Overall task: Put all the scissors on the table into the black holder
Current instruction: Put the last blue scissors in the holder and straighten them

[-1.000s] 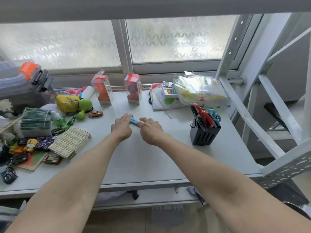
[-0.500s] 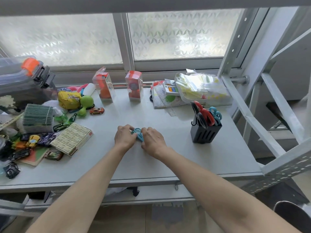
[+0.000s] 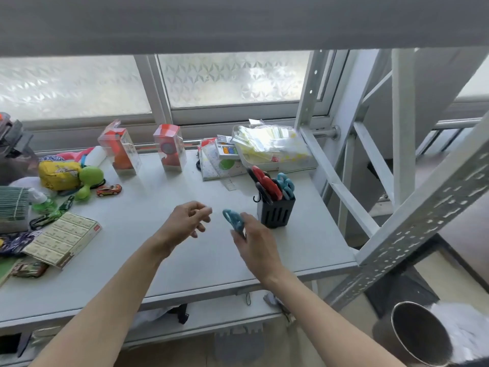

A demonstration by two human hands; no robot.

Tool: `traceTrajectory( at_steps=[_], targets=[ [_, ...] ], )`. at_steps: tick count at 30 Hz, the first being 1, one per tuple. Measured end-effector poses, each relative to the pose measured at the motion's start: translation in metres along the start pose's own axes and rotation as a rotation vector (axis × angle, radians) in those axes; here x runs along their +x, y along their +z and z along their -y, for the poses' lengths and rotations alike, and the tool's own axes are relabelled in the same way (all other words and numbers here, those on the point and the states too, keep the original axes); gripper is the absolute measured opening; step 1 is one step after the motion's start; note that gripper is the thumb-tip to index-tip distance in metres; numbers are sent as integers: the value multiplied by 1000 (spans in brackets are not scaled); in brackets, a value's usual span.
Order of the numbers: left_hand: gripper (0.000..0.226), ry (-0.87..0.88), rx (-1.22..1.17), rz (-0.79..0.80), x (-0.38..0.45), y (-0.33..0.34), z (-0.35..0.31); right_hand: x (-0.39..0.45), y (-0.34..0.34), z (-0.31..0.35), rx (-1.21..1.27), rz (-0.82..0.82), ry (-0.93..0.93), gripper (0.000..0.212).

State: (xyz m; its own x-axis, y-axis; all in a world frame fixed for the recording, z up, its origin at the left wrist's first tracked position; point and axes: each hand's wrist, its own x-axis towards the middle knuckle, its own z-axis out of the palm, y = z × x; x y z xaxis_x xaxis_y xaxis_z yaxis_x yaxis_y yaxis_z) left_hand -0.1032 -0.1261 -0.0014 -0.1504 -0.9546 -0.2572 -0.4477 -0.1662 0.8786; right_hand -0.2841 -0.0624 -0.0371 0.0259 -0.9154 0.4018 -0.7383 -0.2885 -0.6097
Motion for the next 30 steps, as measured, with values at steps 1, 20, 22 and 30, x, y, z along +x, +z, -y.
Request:
traceTrajectory(
  at_steps=[1,20,22,30],
  targets=[
    [23,21,13,16,1,8,-4,-6,-13,-3,82,-64,13,14],
    [56,161,81,25,26,109,-76,79,-118,-52,255,-384,247,26],
    [55,160,91,31,26,109,-77,81,-115,-53,207,-331,234,26],
    [52,160,119,53,28,108,-79,92,-117,-52,-72,-180,6,12]
  ],
)
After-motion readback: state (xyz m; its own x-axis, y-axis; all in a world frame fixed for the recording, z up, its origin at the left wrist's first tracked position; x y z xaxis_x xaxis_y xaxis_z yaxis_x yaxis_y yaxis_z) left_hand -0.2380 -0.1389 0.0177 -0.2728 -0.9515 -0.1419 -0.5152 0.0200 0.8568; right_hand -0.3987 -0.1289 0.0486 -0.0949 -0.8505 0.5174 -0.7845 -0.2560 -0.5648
